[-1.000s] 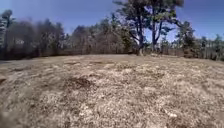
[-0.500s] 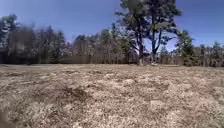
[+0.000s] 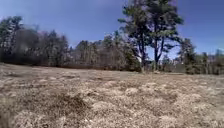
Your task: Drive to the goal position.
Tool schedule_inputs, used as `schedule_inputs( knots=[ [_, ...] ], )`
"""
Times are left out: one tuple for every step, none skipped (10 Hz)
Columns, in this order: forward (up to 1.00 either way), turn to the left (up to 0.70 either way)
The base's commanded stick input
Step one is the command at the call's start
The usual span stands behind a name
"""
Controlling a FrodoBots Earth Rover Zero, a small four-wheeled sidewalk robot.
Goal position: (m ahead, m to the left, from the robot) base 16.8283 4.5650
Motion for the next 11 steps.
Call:
schedule_inputs(
  knots=[
    [0.70,0.00],
    [0.70,0.00],
    [0.70,0.00],
    [0.70,0.00],
    [0.70,0.00],
    [0.70,0.00],
    [0.70,0.00],
    [0.70,0.00],
    [0.70,0.00],
    [0.70,0.00],
    [0.70,0.00]
  ],
)
